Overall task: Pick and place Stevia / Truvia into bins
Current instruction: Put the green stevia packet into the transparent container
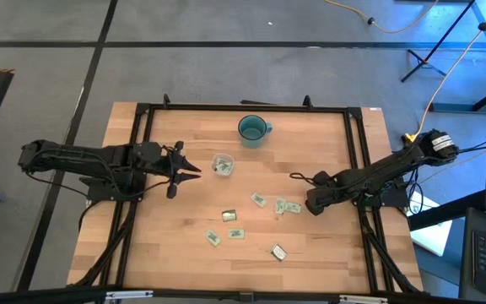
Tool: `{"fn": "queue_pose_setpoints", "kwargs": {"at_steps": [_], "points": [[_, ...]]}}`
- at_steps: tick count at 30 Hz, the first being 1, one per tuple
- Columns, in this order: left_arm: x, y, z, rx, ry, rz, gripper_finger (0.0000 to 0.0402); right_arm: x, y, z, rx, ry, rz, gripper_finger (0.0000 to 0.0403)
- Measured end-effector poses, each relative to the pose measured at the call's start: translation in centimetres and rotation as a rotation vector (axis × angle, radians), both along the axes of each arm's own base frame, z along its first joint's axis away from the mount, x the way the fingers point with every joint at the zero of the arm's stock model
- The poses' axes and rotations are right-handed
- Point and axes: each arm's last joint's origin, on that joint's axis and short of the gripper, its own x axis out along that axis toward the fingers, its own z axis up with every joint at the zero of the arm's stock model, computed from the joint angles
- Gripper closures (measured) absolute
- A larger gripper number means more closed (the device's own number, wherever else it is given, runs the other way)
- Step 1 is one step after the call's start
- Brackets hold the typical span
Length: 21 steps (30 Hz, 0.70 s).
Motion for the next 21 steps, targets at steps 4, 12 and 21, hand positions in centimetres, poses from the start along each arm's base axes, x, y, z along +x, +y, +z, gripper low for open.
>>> {"fn": "queue_pose_setpoints", "kwargs": {"at_steps": [4, 12, 21], "points": [[0.0, 0.0, 0.0, 0.000, 0.000, 0.000, 0.0325, 1.3, 0.3, 1.3, -0.035, -0.085, 0.059, 0.0397], [0.0, 0.0, 0.0, 0.002, 0.000, -0.001, 0.0325, 6.5, 0.9, 6.2, -0.187, -0.481, 0.356, 0.0398], [0.0, 0.0, 0.0, -0.022, -0.001, 0.010, 0.0325, 12.2, -1.3, 11.2, -0.533, -0.800, 0.680, 0.0401]]}}
